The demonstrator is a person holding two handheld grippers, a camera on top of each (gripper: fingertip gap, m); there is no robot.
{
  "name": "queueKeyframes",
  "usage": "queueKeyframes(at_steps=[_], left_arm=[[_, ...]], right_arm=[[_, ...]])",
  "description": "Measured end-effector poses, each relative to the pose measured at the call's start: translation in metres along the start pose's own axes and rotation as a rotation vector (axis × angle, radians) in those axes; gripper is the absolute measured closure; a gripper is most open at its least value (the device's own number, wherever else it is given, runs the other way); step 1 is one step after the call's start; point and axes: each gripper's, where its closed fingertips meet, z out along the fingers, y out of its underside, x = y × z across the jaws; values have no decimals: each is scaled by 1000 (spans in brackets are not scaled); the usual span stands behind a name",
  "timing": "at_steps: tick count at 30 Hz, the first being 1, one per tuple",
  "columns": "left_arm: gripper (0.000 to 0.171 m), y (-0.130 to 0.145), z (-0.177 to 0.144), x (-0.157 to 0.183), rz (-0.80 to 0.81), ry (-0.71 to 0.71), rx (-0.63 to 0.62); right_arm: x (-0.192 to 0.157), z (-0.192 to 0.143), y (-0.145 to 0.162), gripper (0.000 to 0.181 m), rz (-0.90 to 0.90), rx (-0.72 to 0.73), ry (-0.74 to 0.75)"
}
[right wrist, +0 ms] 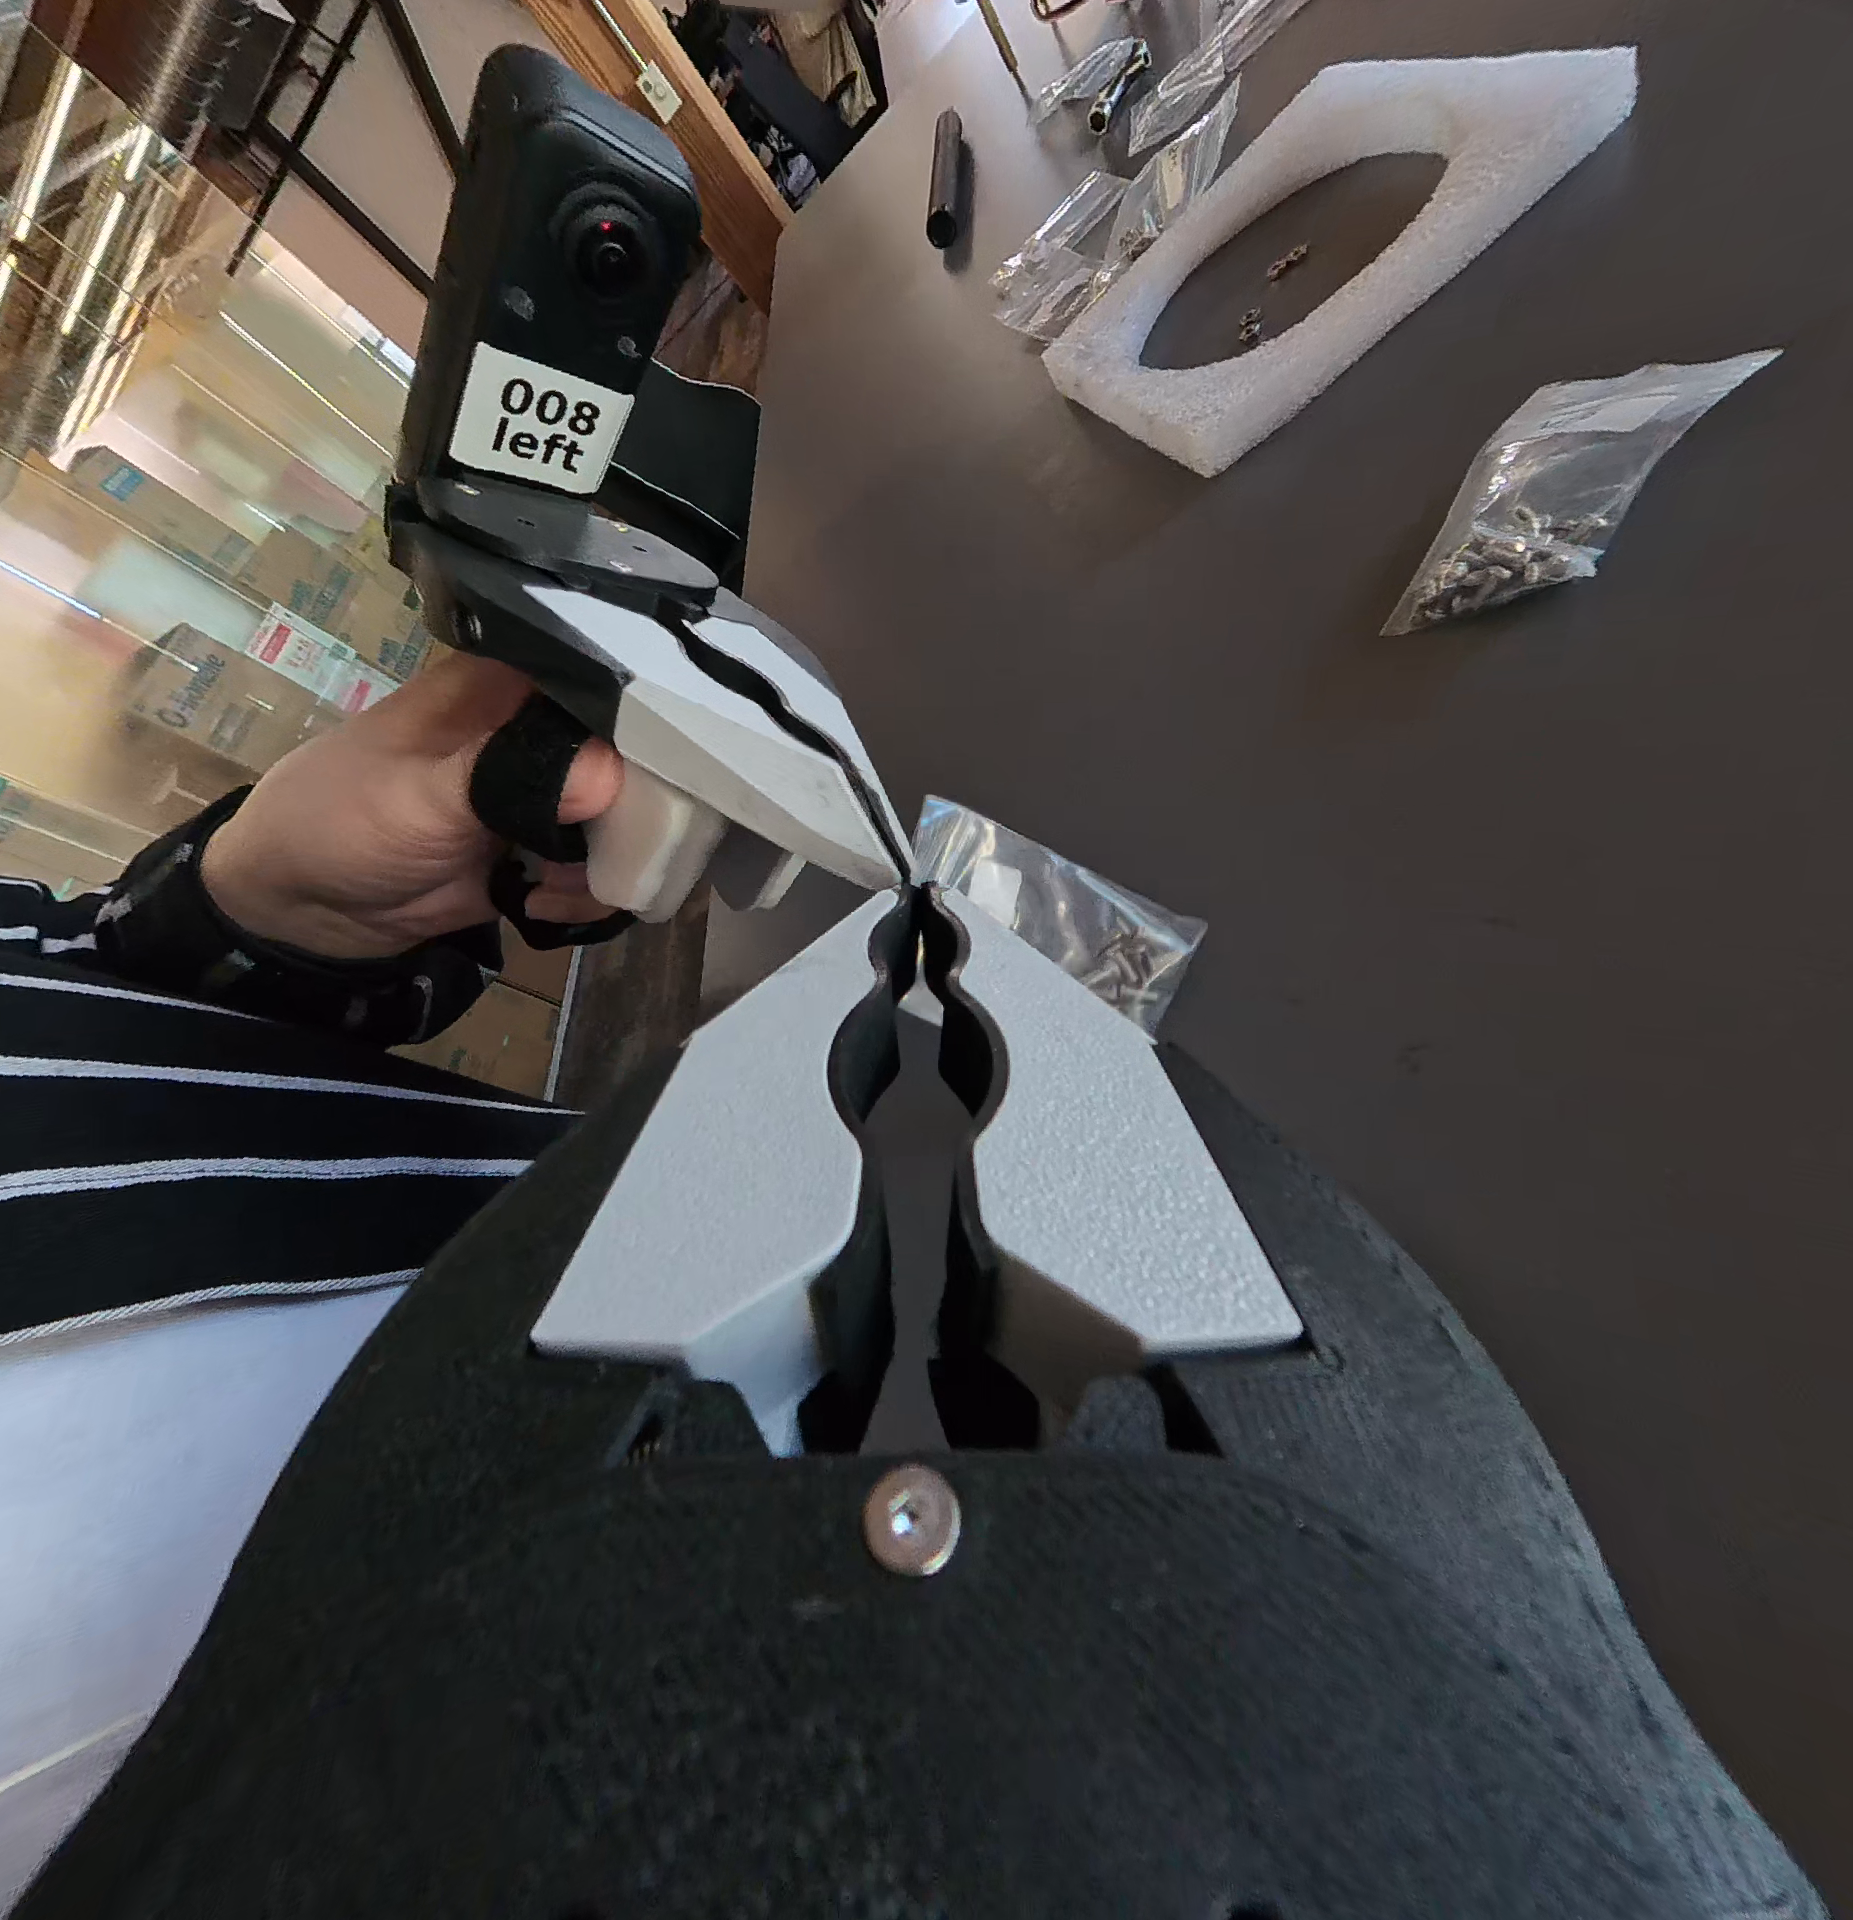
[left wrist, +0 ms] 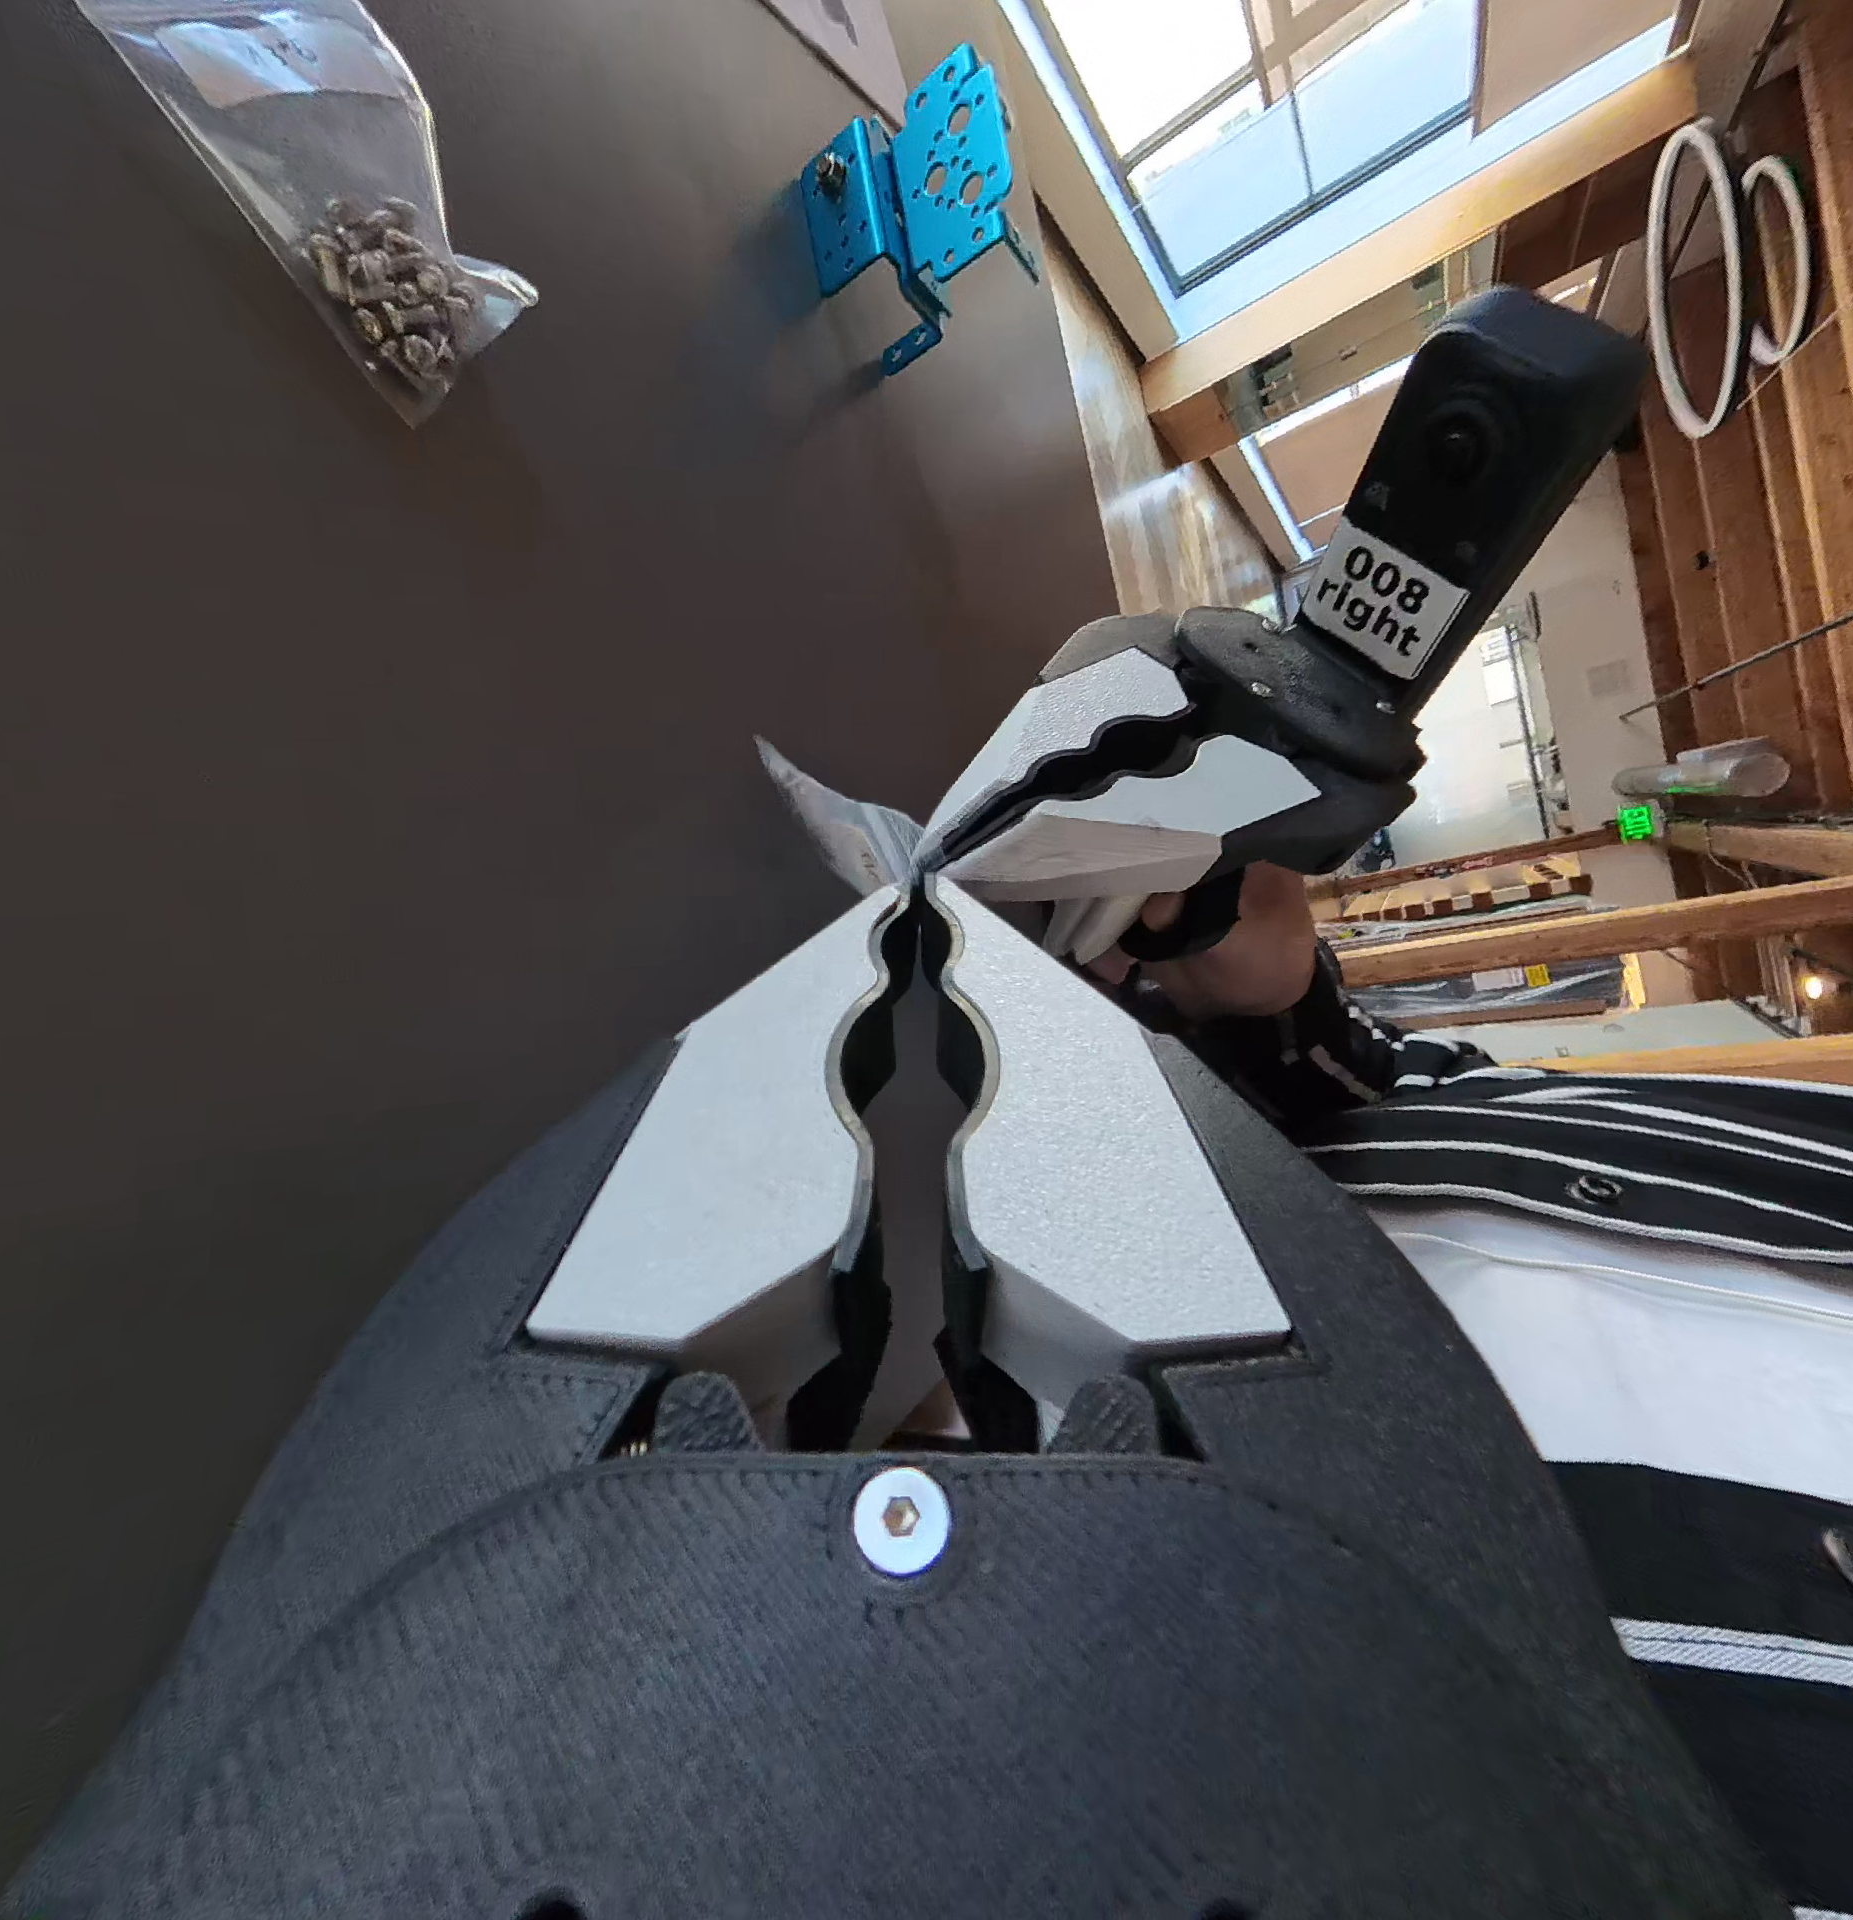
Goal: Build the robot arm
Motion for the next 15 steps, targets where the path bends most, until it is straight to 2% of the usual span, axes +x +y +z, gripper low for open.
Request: queueKeyframes(at_steps=[7,11,15], left_arm=[[171,2,0,-10,87,-88,-54],[171,2,4,-15,80,-112,-58],[171,2,7,-18,56,-87,-45]], right_arm=[[6,1,1,181,5,-16,40],[12,2,4,181,-88,-45,155],[11,3,5,181,-130,-47,190]])
